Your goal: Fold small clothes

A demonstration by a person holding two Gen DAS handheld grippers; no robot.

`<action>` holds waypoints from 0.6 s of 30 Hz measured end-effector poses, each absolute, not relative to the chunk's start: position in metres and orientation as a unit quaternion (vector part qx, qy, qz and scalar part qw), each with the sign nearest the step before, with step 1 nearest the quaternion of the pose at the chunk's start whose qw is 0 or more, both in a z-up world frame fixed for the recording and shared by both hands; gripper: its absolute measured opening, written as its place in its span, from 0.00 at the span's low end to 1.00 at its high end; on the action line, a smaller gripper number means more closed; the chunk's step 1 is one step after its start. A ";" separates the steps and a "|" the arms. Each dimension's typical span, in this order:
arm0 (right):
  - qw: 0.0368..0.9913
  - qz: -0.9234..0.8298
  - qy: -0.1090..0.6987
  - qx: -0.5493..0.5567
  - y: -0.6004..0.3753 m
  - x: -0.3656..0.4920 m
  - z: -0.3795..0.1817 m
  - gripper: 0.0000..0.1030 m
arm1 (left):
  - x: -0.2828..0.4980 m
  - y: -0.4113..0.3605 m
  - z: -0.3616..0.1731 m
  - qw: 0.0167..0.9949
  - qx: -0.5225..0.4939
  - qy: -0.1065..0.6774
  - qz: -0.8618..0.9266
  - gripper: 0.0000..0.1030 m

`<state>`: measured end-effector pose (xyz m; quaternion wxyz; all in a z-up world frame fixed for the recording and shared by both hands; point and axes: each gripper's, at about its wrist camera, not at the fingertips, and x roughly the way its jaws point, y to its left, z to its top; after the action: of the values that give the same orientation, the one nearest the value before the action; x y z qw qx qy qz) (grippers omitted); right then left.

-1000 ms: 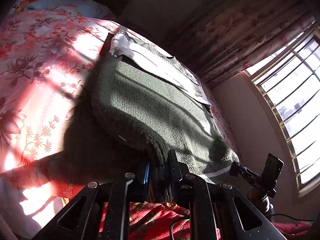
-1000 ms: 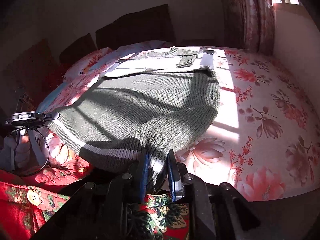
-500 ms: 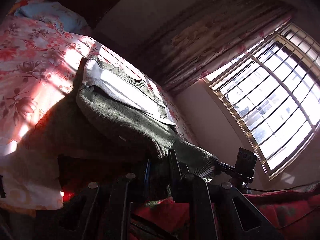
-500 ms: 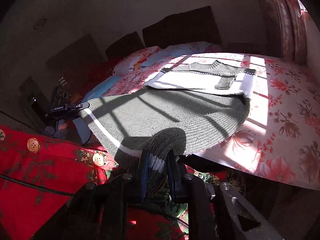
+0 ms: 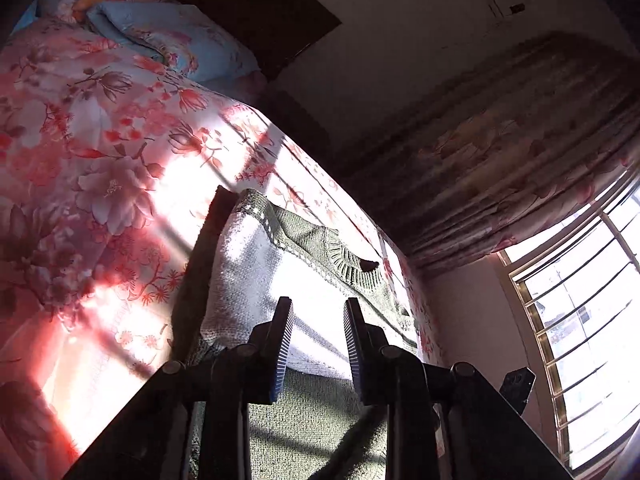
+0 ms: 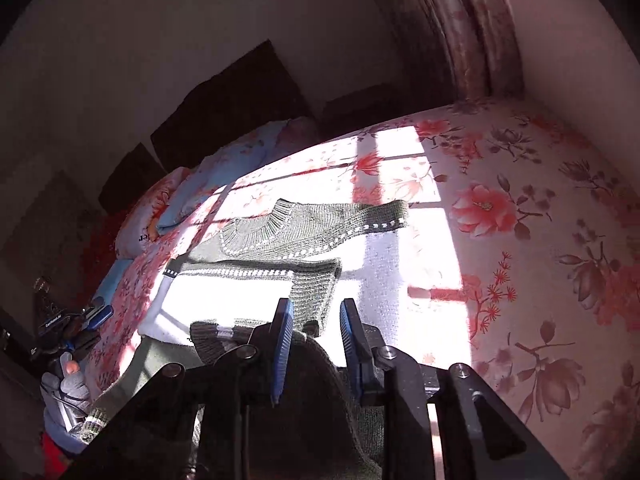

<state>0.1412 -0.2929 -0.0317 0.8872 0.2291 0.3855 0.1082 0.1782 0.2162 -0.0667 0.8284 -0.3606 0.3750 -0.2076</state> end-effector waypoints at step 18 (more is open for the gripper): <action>0.852 0.207 0.385 -0.288 -0.176 0.153 -0.055 0.32 | 0.045 0.156 -0.058 0.882 -0.003 0.338 -0.329 1.00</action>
<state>0.1529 -0.1763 -0.0554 0.8520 -0.2883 0.3847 0.2072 0.0449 0.1557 -0.0583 0.8817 -0.0029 0.3379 -0.3292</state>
